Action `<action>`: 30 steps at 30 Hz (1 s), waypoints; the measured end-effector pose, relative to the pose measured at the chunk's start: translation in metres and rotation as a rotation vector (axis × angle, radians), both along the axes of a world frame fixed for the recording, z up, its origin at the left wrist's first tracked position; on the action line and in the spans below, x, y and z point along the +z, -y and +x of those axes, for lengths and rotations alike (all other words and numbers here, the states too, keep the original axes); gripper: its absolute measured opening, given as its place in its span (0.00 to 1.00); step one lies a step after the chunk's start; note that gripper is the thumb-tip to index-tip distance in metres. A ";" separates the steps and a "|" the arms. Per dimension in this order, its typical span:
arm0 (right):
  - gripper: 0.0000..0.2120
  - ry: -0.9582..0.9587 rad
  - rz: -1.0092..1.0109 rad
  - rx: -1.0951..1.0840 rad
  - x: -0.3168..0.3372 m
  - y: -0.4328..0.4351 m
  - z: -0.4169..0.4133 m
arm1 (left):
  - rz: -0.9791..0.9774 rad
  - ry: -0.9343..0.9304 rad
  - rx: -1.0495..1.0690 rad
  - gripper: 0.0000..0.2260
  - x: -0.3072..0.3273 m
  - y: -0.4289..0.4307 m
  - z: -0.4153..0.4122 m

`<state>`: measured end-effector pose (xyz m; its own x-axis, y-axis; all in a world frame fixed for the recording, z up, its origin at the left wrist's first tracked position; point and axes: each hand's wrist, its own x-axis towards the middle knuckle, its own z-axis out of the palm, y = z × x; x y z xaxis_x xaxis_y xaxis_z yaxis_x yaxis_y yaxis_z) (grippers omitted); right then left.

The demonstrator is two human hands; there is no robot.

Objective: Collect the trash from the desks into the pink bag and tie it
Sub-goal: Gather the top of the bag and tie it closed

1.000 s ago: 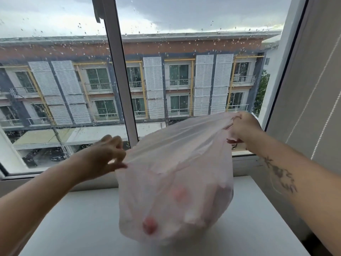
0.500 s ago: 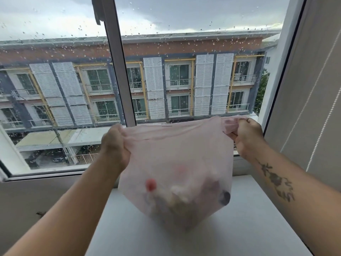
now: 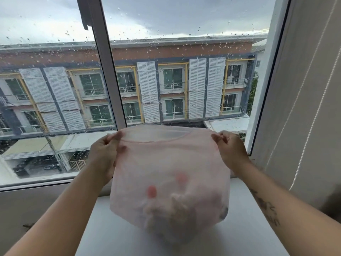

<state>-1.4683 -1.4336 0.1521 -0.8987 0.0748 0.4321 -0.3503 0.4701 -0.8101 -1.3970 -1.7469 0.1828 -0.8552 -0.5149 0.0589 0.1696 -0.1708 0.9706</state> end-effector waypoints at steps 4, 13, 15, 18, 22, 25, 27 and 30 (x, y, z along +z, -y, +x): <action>0.20 -0.011 -0.116 -0.074 0.004 0.008 -0.003 | 0.076 0.009 -0.073 0.11 -0.004 0.002 0.000; 0.17 -0.154 -0.140 -0.230 0.004 0.043 -0.003 | 0.345 -0.138 -0.149 0.10 0.001 -0.030 -0.008; 0.16 -0.083 -0.383 -0.024 0.009 0.045 0.001 | 0.304 -0.123 -0.104 0.10 -0.004 -0.031 -0.010; 0.18 0.112 -0.602 0.094 0.016 0.056 0.007 | 0.258 -0.078 -0.116 0.11 -0.007 -0.035 -0.009; 0.25 0.387 -0.749 0.526 0.017 0.060 0.005 | 0.283 -0.076 -0.392 0.13 -0.012 -0.031 0.000; 0.11 0.387 -0.729 0.447 0.016 0.055 0.008 | 0.433 -0.171 -0.460 0.12 -0.019 -0.015 0.004; 0.11 0.344 -0.842 0.388 0.012 0.051 0.007 | 0.412 -0.159 -0.412 0.12 -0.020 -0.010 0.005; 0.12 0.336 -1.126 0.457 0.015 0.052 0.008 | 0.399 -0.122 -0.313 0.10 -0.021 -0.016 0.000</action>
<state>-1.4607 -1.4854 0.1672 -0.9926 -0.0939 0.0769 0.0021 -0.6468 -0.7626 -1.3971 -1.7310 0.1616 -0.9710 -0.2383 0.0194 0.1593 -0.5844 0.7956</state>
